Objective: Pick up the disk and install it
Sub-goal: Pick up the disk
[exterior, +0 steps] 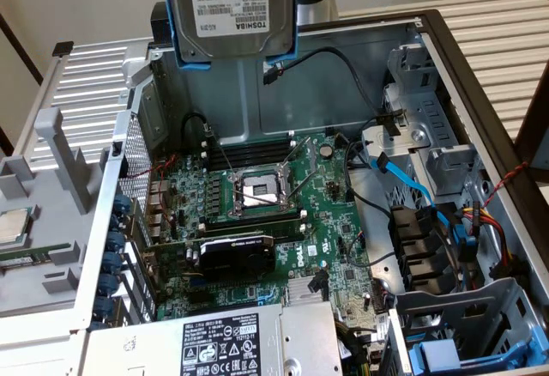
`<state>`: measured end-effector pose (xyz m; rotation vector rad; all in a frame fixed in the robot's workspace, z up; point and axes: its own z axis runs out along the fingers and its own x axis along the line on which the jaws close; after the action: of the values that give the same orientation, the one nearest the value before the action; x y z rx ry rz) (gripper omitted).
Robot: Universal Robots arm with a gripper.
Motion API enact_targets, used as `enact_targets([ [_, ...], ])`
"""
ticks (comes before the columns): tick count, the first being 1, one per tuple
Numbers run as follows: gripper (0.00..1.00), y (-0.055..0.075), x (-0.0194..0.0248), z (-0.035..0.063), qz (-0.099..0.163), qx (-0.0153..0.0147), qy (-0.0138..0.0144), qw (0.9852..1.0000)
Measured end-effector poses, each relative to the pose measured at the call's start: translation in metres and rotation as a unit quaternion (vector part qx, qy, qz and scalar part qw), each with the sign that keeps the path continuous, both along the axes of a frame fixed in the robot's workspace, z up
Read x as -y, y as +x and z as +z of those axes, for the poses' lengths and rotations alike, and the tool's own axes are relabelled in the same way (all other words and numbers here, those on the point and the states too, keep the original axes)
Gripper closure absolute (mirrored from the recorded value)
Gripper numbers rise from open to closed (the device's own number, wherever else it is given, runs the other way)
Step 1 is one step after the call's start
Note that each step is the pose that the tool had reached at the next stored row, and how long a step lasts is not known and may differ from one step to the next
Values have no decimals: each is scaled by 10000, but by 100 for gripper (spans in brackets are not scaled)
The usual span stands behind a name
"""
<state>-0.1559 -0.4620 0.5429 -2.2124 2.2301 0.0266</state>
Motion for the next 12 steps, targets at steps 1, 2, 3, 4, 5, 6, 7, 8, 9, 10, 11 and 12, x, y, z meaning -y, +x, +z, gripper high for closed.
enact_targets([
  [1, 63, 27, 28, 0, 0, -1, 0, 10000],
  [2, 63, 47, 65, 0, 0, -2, 0, 10000],
  [3, 63, 59, 107, 0, 0, -2, 1, 10000],
  [4, 63, 69, 145, 0, 0, -2, 0, 10000],
  [5, 63, 78, 184, 0, 0, -2, 0, 10000],
  [6, 63, 86, 222, 0, 0, -3, 0, 10000],
  [7, 63, 97, 262, 0, 0, -3, 0, 10000],
  [8, 63, 109, 303, 0, 0, -3, 0, 10000],
  [9, 63, 122, 344, 0, 0, -3, 0, 10000],
  [10, 63, 142, 385, 0, 0, -2, 0, 10000],
  [11, 63, 165, 420, 0, 0, -3, 0, 10000],
  [12, 63, 192, 451, 0, 0, -2, 0, 10000],
])
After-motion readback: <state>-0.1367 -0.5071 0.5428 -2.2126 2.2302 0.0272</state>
